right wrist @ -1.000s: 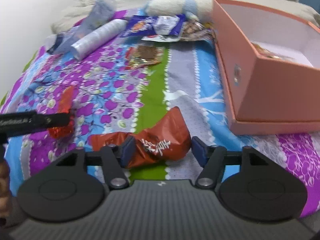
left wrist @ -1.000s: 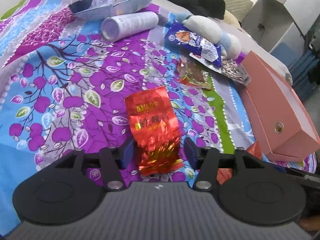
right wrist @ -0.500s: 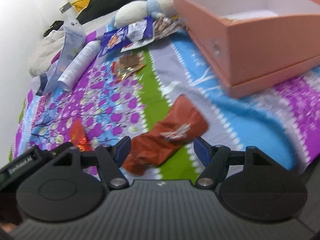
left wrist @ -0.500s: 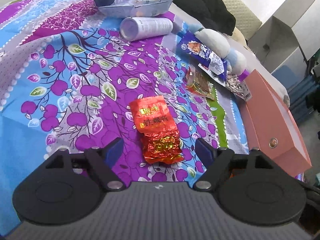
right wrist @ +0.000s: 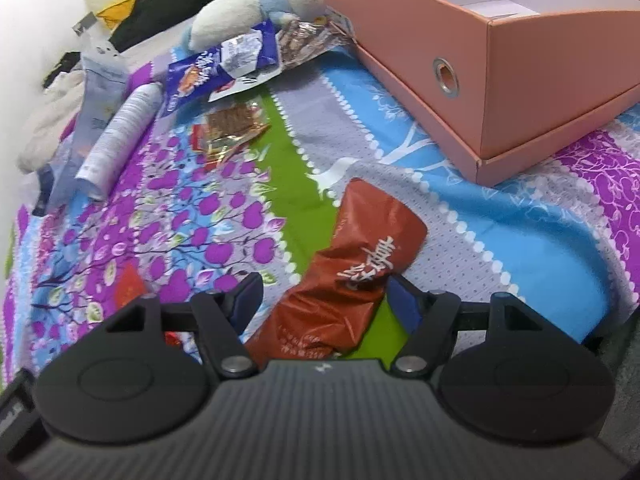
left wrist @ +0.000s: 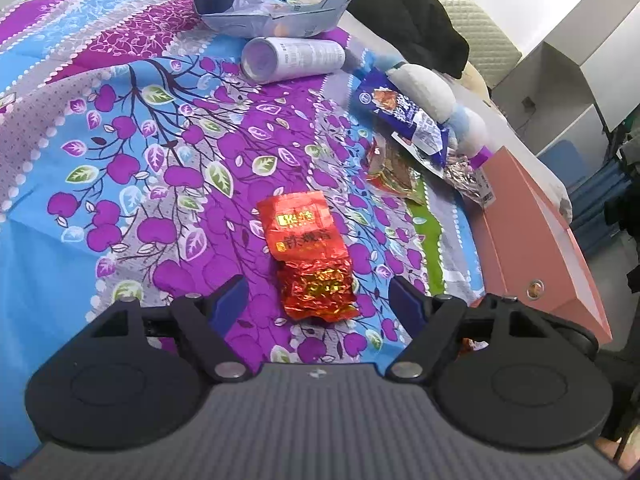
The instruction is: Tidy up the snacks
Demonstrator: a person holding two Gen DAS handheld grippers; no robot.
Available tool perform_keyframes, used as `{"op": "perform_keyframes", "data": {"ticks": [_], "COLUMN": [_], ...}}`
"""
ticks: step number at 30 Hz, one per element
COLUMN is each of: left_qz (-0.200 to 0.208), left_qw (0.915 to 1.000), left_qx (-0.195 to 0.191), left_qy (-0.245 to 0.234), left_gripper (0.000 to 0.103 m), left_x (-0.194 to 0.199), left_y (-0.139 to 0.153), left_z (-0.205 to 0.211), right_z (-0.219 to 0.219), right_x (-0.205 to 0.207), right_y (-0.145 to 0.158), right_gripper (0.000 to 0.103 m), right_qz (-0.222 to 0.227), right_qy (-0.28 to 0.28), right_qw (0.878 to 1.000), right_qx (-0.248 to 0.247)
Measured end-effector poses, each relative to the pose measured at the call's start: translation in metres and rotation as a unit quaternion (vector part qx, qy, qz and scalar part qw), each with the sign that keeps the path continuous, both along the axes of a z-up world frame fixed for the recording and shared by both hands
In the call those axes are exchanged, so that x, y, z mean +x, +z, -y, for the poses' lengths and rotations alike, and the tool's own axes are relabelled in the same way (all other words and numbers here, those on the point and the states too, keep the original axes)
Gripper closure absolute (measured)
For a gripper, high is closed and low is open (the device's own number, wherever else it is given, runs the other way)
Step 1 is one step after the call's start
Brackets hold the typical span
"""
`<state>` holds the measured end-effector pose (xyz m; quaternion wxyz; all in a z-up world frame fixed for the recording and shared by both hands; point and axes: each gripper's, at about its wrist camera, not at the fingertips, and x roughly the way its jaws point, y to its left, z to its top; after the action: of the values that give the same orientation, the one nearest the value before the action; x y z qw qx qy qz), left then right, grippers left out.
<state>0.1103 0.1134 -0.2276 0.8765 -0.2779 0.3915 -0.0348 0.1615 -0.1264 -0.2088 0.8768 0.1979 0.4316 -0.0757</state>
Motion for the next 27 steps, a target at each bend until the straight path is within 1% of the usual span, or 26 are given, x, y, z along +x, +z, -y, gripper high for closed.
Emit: {"op": "perform_keyframes", "data": {"ticks": [2,3,5,9,10,13,16,17,18,19,20,24,27], "left_qz": [0.001,0.001,0.0,-0.001,-0.001,-0.003,-0.004,-0.004,-0.005,-0.006,-0.007,-0.011,-0.014], "left_qw": [1.0,1.0,1.0,1.0,1.0,1.0,0.9999,0.9999,0.9999,0.9999,0.9999,0.9998,0.9997], "left_qx": [0.0,-0.001,-0.001,0.001,0.002,0.004,0.008,0.009,0.01,0.011,0.012,0.018,0.022], "left_qy": [-0.002,-0.003,-0.004,-0.006,-0.006,-0.006,-0.005,-0.005,-0.005,-0.006,-0.006,-0.004,-0.002], "left_gripper": [0.022,0.022,0.023,0.023,0.023,0.024,0.025,0.025,0.026,0.026,0.027,0.03,0.031], "left_x": [0.0,0.001,0.001,0.002,0.003,0.004,0.006,0.007,0.008,0.008,0.009,0.012,0.014], "left_y": [0.0,0.0,0.0,-0.001,-0.002,-0.003,-0.003,-0.003,-0.004,-0.004,-0.005,-0.007,-0.009], "left_z": [0.002,0.002,0.003,0.006,0.007,0.009,0.011,0.011,0.012,0.013,0.013,0.016,0.017], "right_z": [0.0,0.0,0.002,0.003,0.003,0.004,0.005,0.006,0.006,0.007,0.008,0.01,0.005], "right_x": [-0.001,-0.001,-0.001,-0.001,-0.001,0.001,-0.002,-0.002,-0.003,-0.003,-0.004,0.001,0.003], "right_y": [0.001,0.002,0.002,0.01,0.013,0.014,0.014,0.013,0.011,0.01,0.008,-0.002,-0.009], "right_gripper": [0.045,0.052,0.057,0.08,0.081,0.081,0.078,0.074,0.061,0.05,0.048,0.049,0.05], "right_qz": [0.004,0.005,0.009,0.028,0.034,0.037,0.04,0.038,0.035,0.034,0.032,0.011,0.014], "right_qy": [0.009,0.012,0.019,0.045,0.052,0.07,0.067,0.067,0.066,0.063,0.06,0.064,0.074], "right_qw": [1.0,1.0,1.0,0.998,0.998,0.996,0.996,0.996,0.996,0.997,0.997,0.998,0.997], "right_qx": [-0.009,-0.015,-0.015,-0.027,-0.032,-0.038,-0.046,-0.046,-0.045,-0.042,-0.037,-0.007,-0.02]}}
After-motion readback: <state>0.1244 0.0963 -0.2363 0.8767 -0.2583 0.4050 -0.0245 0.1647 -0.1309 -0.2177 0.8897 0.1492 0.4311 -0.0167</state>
